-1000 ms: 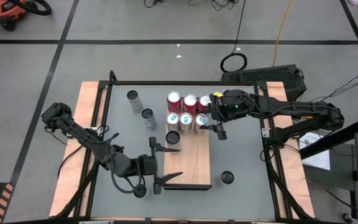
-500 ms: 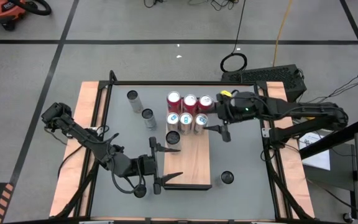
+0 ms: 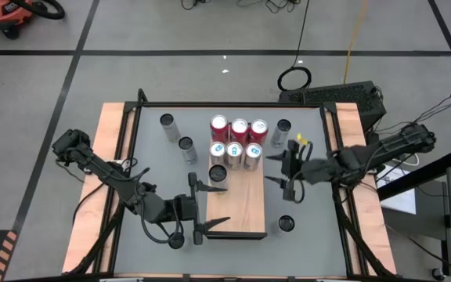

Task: Place canned beverage on shelf
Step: Put the blue soda can on the shelf aligned with the other red soda can, then put the top left white soda can on the shelf aligned with the other blue soda can

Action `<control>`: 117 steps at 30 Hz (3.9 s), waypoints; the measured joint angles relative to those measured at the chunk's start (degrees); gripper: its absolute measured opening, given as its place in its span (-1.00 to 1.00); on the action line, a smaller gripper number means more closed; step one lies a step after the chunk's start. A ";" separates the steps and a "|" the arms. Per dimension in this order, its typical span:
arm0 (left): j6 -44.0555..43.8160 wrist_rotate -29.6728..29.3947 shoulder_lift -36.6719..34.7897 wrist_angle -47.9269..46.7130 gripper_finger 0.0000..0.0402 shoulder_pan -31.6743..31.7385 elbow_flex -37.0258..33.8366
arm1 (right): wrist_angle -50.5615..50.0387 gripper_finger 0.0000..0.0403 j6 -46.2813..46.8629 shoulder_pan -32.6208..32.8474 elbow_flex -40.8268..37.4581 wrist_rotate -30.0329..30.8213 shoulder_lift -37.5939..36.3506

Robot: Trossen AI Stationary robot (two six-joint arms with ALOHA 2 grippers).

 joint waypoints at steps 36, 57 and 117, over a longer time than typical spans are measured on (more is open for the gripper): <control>-0.04 -0.02 0.00 0.00 0.72 0.00 0.00 | 21.45 -0.89 -3.22 -6.14 -14.94 3.63 1.57; -0.04 -0.02 0.00 0.00 0.72 0.00 0.00 | 23.16 -0.89 -4.68 -6.84 -14.94 3.38 1.57; -49.87 -15.89 -15.61 -78.59 0.72 7.08 1.40 | 37.31 -0.89 -9.18 24.00 -14.90 11.46 7.23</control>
